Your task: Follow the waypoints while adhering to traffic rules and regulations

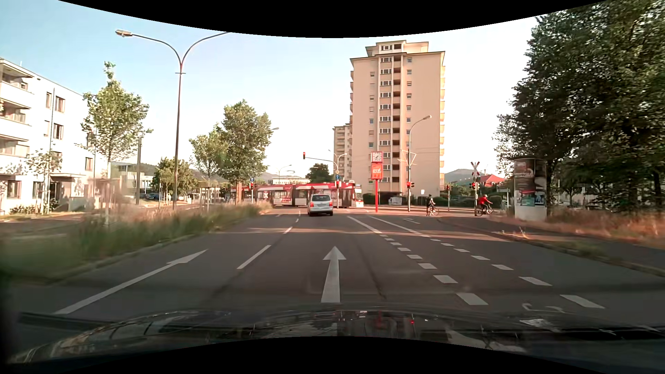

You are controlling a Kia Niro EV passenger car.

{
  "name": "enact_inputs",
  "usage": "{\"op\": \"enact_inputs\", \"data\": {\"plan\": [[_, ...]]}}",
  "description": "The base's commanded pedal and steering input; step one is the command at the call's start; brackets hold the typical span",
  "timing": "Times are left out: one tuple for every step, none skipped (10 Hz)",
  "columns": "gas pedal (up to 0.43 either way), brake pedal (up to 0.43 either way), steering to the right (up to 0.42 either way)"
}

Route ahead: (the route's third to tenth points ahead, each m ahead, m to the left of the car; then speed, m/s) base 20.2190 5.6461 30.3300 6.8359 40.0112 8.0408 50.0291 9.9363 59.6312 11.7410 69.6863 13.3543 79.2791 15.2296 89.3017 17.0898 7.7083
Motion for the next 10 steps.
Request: {"op": "enact_inputs", "data": {"plan": [[0.0,0.177,-0.024],[0.0,0.189,-0.024],[0.0,0.201,-0.024],[0.0,0.207,-0.024],[0.0,0.207,-0.024],[0.0,0.213,-0.024],[0.0,0.226,-0.025],[0.0,0.232,-0.028],[0.0,0.232,-0.031],[0.0,0.232,-0.037]]}}
